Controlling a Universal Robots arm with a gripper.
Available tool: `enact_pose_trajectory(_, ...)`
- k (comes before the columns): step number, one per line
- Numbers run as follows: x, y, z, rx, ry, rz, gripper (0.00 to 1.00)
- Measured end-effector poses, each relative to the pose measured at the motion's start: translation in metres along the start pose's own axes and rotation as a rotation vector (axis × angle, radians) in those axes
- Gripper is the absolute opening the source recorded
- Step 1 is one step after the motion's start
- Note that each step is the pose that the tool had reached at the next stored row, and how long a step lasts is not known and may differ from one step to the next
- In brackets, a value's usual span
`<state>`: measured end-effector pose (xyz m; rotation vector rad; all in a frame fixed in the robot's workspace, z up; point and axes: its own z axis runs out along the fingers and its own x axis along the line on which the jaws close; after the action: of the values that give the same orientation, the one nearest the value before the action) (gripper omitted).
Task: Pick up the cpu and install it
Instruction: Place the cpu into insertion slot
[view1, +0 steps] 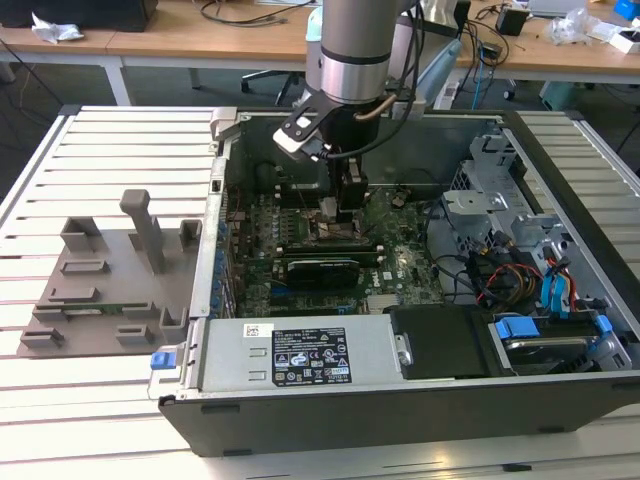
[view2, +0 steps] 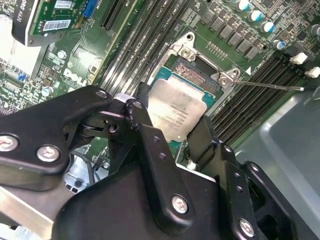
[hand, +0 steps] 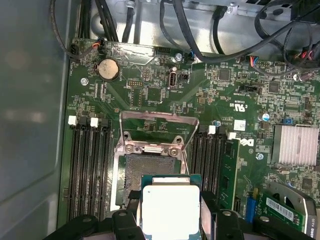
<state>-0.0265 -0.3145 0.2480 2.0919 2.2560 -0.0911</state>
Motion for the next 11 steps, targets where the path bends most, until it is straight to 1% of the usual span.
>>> enact_pose_trajectory(11, 0.0008, 0.0000, 0.0085, 0.0000, 0.0000, 0.000, 0.55)
